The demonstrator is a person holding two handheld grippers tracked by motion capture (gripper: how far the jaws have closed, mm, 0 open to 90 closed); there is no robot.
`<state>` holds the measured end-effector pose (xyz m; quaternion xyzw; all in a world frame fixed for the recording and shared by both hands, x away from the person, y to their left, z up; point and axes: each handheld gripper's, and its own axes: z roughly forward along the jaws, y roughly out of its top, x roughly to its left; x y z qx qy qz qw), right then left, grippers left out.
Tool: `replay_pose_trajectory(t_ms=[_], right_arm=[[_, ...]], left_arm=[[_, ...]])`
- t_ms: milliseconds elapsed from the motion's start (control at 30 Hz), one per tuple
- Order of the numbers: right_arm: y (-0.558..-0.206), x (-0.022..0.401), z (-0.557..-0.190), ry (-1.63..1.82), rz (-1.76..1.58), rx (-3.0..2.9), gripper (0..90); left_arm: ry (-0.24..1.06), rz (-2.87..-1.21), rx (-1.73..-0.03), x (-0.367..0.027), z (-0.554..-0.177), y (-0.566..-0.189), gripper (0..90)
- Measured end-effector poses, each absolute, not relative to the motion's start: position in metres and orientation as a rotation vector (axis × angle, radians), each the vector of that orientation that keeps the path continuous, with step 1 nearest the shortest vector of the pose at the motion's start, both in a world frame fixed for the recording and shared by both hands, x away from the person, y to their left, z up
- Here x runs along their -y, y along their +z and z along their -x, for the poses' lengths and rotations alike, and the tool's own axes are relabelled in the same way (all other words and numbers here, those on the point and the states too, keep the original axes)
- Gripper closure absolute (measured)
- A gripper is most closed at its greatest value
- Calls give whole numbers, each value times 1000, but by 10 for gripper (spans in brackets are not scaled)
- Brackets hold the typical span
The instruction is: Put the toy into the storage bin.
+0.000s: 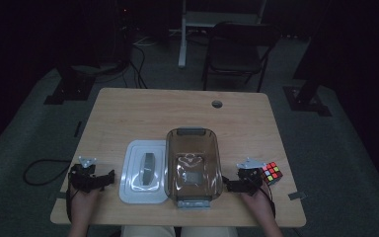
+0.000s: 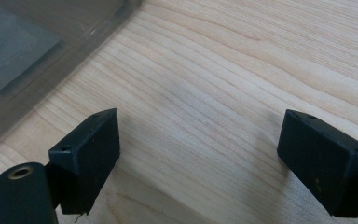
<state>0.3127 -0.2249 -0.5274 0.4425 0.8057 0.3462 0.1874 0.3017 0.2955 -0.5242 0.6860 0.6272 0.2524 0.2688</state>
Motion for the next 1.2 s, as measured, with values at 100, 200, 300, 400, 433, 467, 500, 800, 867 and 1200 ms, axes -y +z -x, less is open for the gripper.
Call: replay_pose_trajectory(t_ms=[100,200,300,400,433,467,500,800,867,1200], right_arm=[[-527,225,-313,973,-1244,-2270,126],[-526,224,-312,959,-1244,-2287,126],[-524,222,-311,941,-1246,-2301,127],[-521,219,-311,930,-1255,-2324,133],[-521,218,-310,939,-1261,-2326,133],[-520,218,-309,935,-1258,-2323,133],[-520,218,-309,935,-1258,-2323,133],[-483,232,-295,1067,-1229,-2166,133],[-478,239,-294,1074,-1235,-2133,132],[-469,277,-287,1049,-1298,-2021,128]], left_arm=[[678,-1855,-1685,-296,-301,-524,5],[674,-1862,-1674,-295,-301,-524,5],[671,-1865,-1670,-295,-301,-524,5],[671,-1866,-1667,-295,-301,-524,5],[670,-1867,-1666,-295,-301,-524,5],[669,-1870,-1665,-295,-301,-524,5],[669,-1870,-1665,-295,-301,-524,5],[670,-1870,-1664,-295,-301,-524,5],[669,-1868,-1665,-295,-301,-524,5],[664,-1878,-1653,-294,-301,-524,5]])
